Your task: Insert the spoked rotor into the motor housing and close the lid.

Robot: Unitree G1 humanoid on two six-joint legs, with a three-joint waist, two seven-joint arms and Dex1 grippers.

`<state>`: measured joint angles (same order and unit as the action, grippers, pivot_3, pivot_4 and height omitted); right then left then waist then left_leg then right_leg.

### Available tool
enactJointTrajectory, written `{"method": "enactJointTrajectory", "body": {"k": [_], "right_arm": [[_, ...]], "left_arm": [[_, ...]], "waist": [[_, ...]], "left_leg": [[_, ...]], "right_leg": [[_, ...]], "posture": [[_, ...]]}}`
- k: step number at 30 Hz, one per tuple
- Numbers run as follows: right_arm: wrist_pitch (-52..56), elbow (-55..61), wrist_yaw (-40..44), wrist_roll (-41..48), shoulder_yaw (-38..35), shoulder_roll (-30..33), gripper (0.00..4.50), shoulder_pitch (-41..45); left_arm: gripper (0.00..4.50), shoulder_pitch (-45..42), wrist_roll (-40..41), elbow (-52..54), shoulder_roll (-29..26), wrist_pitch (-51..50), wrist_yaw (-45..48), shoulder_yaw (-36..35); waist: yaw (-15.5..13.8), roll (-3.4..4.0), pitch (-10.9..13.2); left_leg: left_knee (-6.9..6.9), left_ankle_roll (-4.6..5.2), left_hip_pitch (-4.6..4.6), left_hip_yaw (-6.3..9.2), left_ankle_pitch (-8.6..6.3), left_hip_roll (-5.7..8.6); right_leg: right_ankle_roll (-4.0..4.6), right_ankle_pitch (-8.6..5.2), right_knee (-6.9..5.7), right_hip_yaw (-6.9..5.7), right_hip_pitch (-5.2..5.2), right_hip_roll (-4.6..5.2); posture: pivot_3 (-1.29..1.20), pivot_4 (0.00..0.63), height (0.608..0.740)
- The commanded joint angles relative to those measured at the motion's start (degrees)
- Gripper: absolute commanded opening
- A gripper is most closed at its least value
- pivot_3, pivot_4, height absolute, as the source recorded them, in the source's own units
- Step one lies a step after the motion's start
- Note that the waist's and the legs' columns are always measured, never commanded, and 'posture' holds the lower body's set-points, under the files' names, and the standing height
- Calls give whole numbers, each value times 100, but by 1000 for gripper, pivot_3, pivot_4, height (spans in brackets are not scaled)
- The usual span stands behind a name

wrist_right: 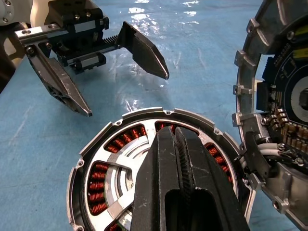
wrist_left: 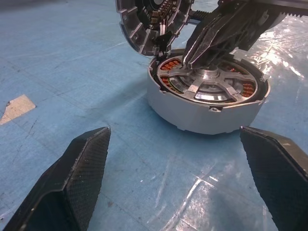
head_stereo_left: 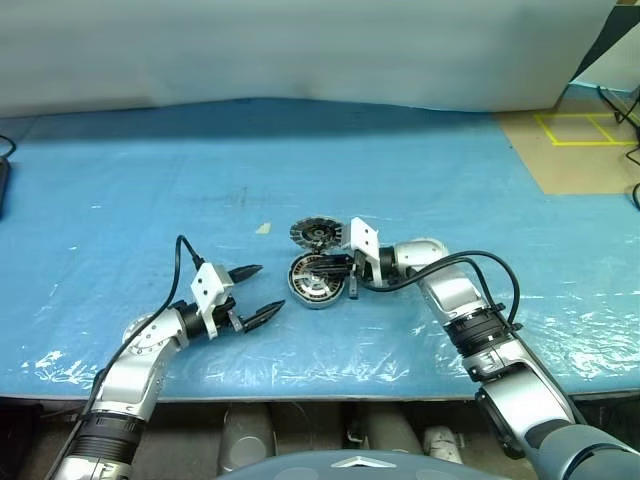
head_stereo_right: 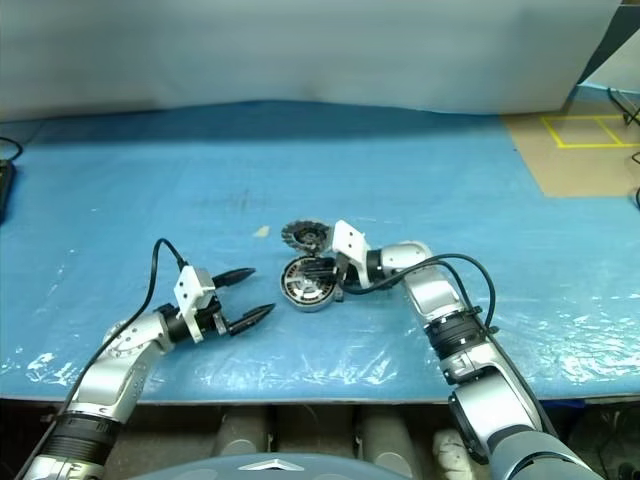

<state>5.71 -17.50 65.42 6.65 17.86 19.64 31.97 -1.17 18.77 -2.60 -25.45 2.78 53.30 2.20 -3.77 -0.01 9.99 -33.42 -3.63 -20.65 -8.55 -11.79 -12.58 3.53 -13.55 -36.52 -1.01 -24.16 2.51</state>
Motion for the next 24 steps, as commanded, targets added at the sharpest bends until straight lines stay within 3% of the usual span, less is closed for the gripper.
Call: {"method": "enactJointTrajectory", "body": {"k": [1, 11, 19, 24], "right_arm": [[36, 125, -2, -137, 101, 125, 38, -160], [1407, 1679, 445, 1663, -916, 491, 38, -287], [1362, 1395, 321, 1154, -1098, 1641, 38, -456], [538, -89, -541, 503, -1147, 1300, 38, 413]], "left_arm": [[4500, -4, -9, -107, -4, 210, 75, -60], [4500, -269, 46, -359, -12, 258, 192, -74], [4500, -299, 141, -281, -137, 150, 248, -190], [4500, -346, 111, -531, -103, 275, 318, -196]], "waist": [[-2, 0, 0], [-17, -1, -1], [-17, -2, -1], [88, -2, -1]], "left_leg": [[0, 0, 6, 0, 0, 0], [5, 1, 27, -1, -1, 3], [10, -1, 27, -1, 0, 8], [12, -4, 28, -2, 1, 10]], "right_leg": [[0, 0, 0, 0, 5, 0], [-1, 0, 2, 6, 19, 0], [-1, -1, 12, 8, 21, 0], [-1, -1, 7, 17, 21, -3]], "posture": [[0, 150, 740], [0, 150, 740], [0, 150, 740], [0, 150, 740]]}}
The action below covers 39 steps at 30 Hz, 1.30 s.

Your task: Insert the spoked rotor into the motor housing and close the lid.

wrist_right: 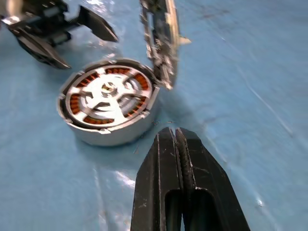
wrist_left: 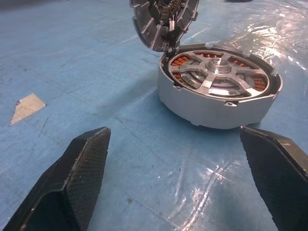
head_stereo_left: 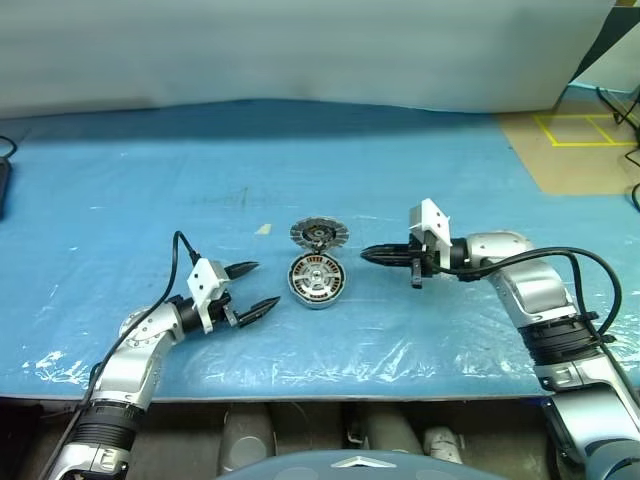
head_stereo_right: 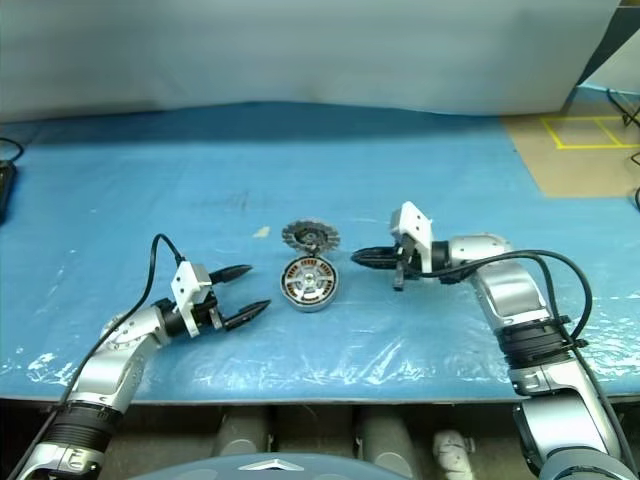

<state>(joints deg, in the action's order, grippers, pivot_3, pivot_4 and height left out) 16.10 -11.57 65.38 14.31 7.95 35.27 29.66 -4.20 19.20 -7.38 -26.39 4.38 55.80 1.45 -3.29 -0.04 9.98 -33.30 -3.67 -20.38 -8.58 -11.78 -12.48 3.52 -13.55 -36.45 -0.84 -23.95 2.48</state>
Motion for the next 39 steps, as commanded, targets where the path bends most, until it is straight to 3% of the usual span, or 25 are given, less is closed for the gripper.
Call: {"method": "enactJointTrajectory", "body": {"k": [1, 6, 11, 17, 22, 30, 39], "right_arm": [[-634, -1033, -675, -327, -172, -425, 38, 901], [-1183, -2049, -645, -391, -144, -1029, 38, 1636], [-794, -1554, 189, 158, -123, -1410, 38, 1604], [-209, -549, 882, 484, 128, -1388, 38, 972], [196, -54, 987, 547, 331, -1397, 38, 585], [-297, -605, 903, -147, 888, -1370, 38, 189], [-930, -1039, 765, -432, 882, -1280, 38, 220]], "left_arm": [[4500, -51, 59, -103, 3, 145, 81, -118], [4500, -22, 68, -54, 5, 146, 77, -146], [4500, 117, 78, 58, -34, 157, 28, -216], [4500, 310, 99, 236, -80, 96, -11, -308], [4500, 343, 100, 282, -91, 51, -18, -325], [4500, 424, 105, 347, -143, 6, -14, -373], [4500, 380, 84, 251, -122, 40, -11, -355]], "waist": [[77, 0, 0], [90, 0, 0], [48, 0, 0], [15, -1, 0], [26, -1, 0], [59, -2, -1], [65, -3, -2]], "left_leg": [[-1, -2, -2, -1, 1, 8], [1, -3, 2, -1, 2, 12], [2, 19, -25, 1, 13, 9], [1, 26, -41, 3, 9, -10], [-2, 7, -38, 3, -1, -10], [-1, 1, -23, 2, 1, -9], [3, 15, 31, 0, -9, -8]], "right_leg": [[0, 0, -9, 5, -5, 2], [4, -2, -18, 14, -8, 1], [3, -1, -18, 4, -31, 2], [5, -1, -17, -19, -35, 1], [6, -3, -12, -18, -35, 2], [8, -4, -6, -14, -23, 2], [7, -5, -5, -9, 23, 3]], "posture": [[0, 150, 740], [0, 150, 740], [0, 150, 740], [0, 150, 740], [0, 150, 740], [0, 150, 740], [0, 150, 740]]}}
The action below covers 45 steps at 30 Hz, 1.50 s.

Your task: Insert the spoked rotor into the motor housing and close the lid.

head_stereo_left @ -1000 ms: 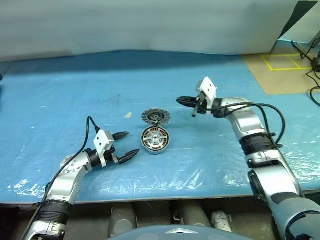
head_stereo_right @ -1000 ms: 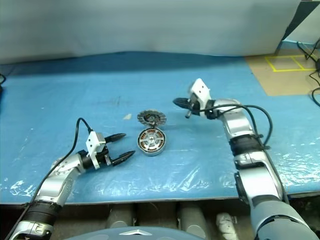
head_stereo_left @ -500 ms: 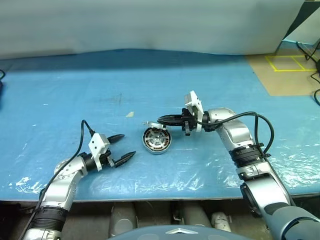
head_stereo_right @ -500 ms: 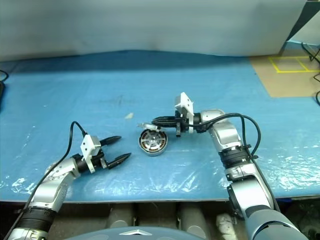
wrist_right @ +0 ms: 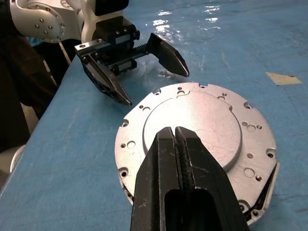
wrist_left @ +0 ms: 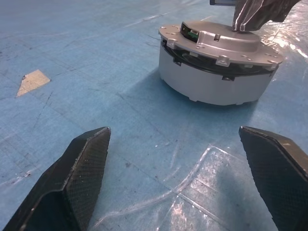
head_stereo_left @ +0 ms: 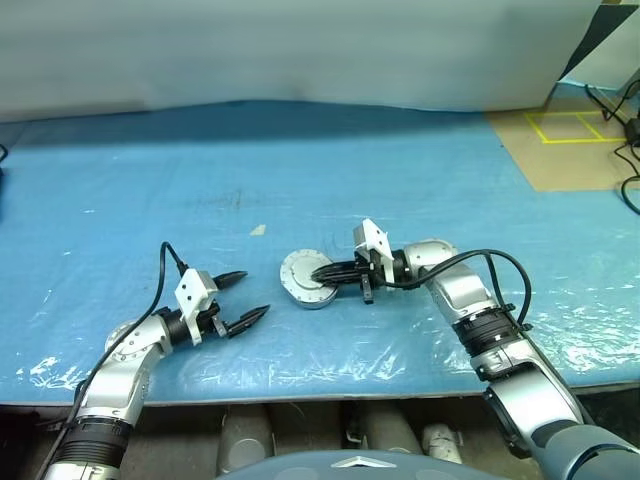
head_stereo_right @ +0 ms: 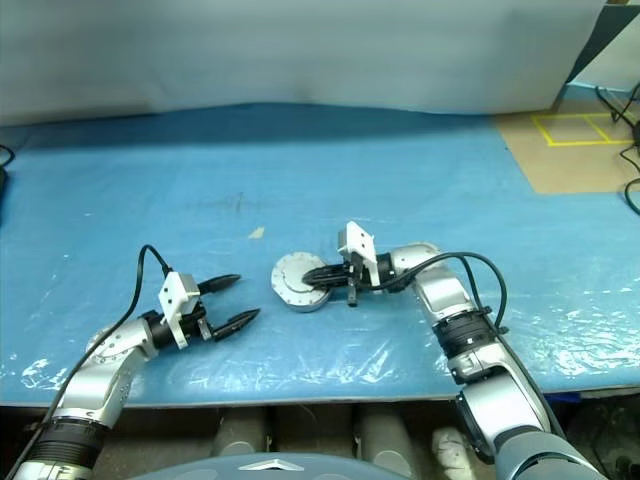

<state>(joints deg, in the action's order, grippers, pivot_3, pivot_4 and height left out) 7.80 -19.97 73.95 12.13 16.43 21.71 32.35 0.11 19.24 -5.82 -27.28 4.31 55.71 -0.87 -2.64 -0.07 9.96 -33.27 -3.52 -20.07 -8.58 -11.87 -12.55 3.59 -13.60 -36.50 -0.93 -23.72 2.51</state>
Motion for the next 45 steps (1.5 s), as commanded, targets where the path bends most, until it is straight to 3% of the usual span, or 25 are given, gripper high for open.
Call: {"method": "enactJointTrajectory", "body": {"k": [1, 10, 13, 20, 30, 45], "right_arm": [[-163, -203, -142, -207, -14, 71, 38, -22], [213, 524, -399, 222, -414, -61, 38, 190], [145, 660, -509, 214, -374, -224, 610, 185], [-72, 617, -572, -31, -135, -361, 3007, 77], [-692, 99, -689, -363, 11, -438, 3007, -13], [-653, 410, -744, -282, -40, -281, 3007, -211]], "left_arm": [[4500, -67, 77, 72, -25, 57, 0, -119], [4500, -178, 54, -33, 30, 92, 72, -37], [4500, -177, 60, -12, 26, 88, 91, -31], [4500, -128, 83, 24, -46, 55, 148, -85], [4500, -93, 74, 66, -34, 40, 121, -73], [4500, -146, 43, -34, 64, 94, 122, -19]], "waist": [[0, 0, 0], [-1, 0, 0], [6, 0, 0], [10, 0, 0], [12, 0, 0], [11, 0, 0]], "left_leg": [[1, 3, 6, 0, -2, 0], [14, 4, 3, 0, -2, -1], [21, -2, -4, 0, 2, -2], [28, -12, -12, 0, 7, -2], [41, -15, -14, -1, 9, -1], [51, -15, -2, 0, 9, -2]], "right_leg": [[0, 0, 2, 0, 8, 0], [0, 0, 23, -1, 9, -1], [0, 0, 26, -2, -1, -4], [0, 0, 40, -2, -6, -4], [0, 1, 57, -4, -5, -4], [-1, 1, 68, -7, 9, -5]], "posture": [[0, 150, 740], [0, 150, 740], [0, 150, 740], [0, 150, 740], [0, 150, 740], [0, 150, 740]]}}
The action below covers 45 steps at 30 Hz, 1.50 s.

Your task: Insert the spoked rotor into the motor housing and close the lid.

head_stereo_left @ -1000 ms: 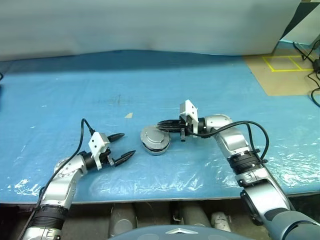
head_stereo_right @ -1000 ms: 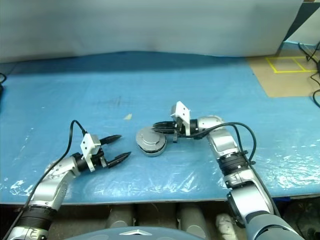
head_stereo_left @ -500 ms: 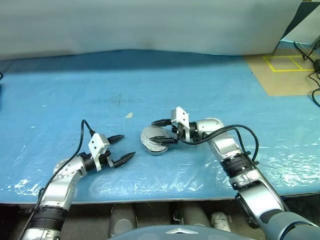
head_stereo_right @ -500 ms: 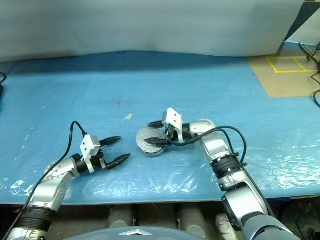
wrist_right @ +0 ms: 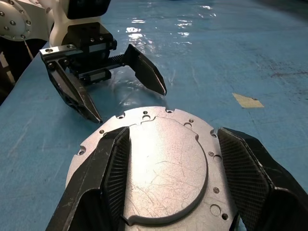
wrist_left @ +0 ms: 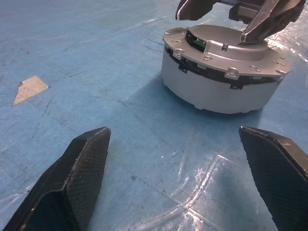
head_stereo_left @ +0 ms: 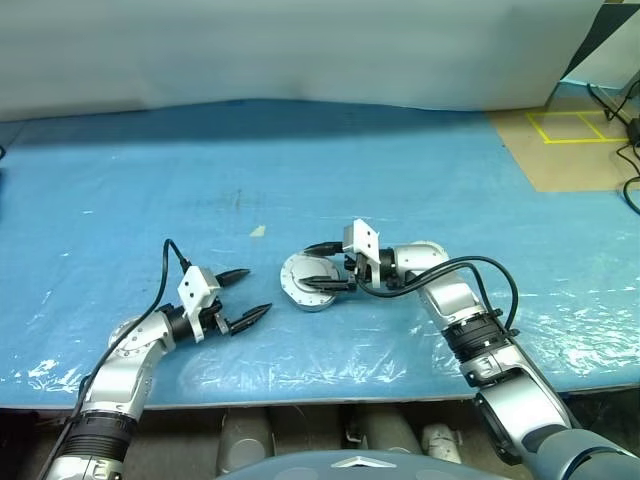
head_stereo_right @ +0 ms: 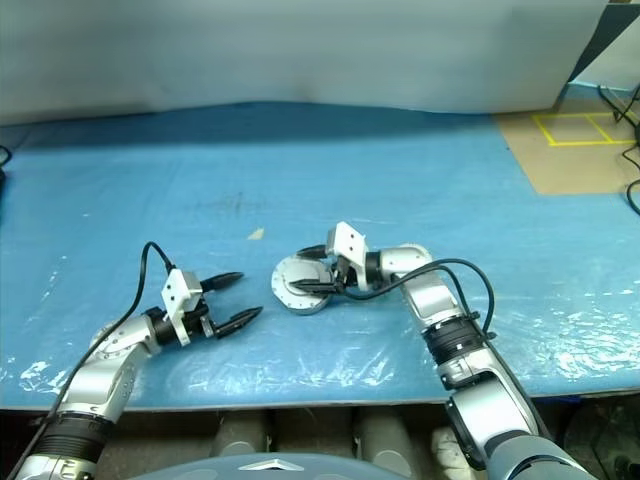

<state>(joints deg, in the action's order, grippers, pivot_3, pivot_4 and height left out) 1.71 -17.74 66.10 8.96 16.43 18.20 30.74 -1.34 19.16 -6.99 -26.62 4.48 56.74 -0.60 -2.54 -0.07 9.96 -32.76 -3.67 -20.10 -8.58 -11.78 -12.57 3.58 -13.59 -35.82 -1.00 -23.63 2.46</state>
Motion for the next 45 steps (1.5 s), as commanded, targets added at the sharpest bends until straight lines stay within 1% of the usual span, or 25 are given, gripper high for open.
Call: {"method": "enactJointTrajectory", "body": {"k": [1, 11, 14, 22, 25, 27, 28, 31, 34, 40, 45], "right_arm": [[-52, 191, 50, 44, -50, 88, 3007, -52], [-127, 133, 17, 45, -91, 167, 3007, -103], [4, 209, 77, 109, -78, 186, 3007, -127], [214, 433, 200, 235, 16, 46, 3007, -213], [179, 294, 142, 134, 87, -54, 3572, -196], [-68, 61, 27, -72, 140, -75, 4241, -160], [-248, -57, -42, -206, 176, -71, 4465, -147], [-608, -344, -66, -435, 294, -34, 4465, -125], [-609, -426, -52, -390, 274, -39, 4465, -99], [-379, -316, -16, -250, 194, -17, 4465, -24], [76, -18, 117, -2, 101, 41, 4465, 26]], "left_arm": [[4500, -1, 47, 74, -1, 82, 25, -44], [4500, 83, 63, 77, -61, 96, 58, -100], [4500, 89, 80, 168, -67, 33, 23, -105], [4500, 140, 92, 401, -96, -129, -54, -92], [4500, 178, 94, 472, -129, -196, -59, -106], [4500, 198, 100, 520, -141, -232, -69, -114], [4500, 202, 103, 541, -144, -248, -77, -118], [4500, 200, 105, 575, -162, -293, -90, -120], [4500, 213, 115, 610, -191, -313, -98, -125], [4500, 171, 118, 705, -196, -410, -137, -105], [4500, 156, 102, 673, -166, -386, -143, -95]], "waist": [[0, 0, 0], [2, 0, 0], [0, 0, 0], [5, 0, 0], [7, 0, 0], [8, 0, 0], [7, 0, 0], [9, 0, 0], [8, 0, 0], [8, 0, 0], [5, 0, 0]], "left_leg": [[0, 0, 0, 0, 0, 0], [1, 0, 0, 0, 0, 0], [1, 0, 0, 0, 0, 0], [1, 0, 2, 0, 0, -1], [2, 0, 2, 0, 0, -3], [3, 0, 2, 0, 0, -3], [3, 0, 2, 0, 0, -3], [2, 0, 5, 0, 0, -1], [4, 6, 14, 0, -5, -3], [2, 18, 15, 0, -11, -2], [3, 18, 14, 0, -11, -2]], "right_leg": [[0, 0, 0, 0, 0, 0], [0, 0, 3, -1, 2, 0], [0, 0, 4, -1, 2, 0], [0, 0, 5, -2, 5, 0], [0, 0, 6, -2, 5, -2], [0, 0, 6, -2, 5, -2], [0, 0, 7, -3, 5, -2], [0, 0, 7, -3, 11, 0], [0, 0, 8, -3, 34, 0], [0, 0, 8, -3, 37, 0], [0, 0, 10, -3, 37, 0]], "posture": [[0, 150, 740], [0, 150, 740], [0, 150, 740], [0, 150, 740], [0, 150, 740], [0, 150, 740], [0, 150, 740], [0, 150, 740], [0, 150, 740], [0, 150, 740], [0, 150, 740]]}}
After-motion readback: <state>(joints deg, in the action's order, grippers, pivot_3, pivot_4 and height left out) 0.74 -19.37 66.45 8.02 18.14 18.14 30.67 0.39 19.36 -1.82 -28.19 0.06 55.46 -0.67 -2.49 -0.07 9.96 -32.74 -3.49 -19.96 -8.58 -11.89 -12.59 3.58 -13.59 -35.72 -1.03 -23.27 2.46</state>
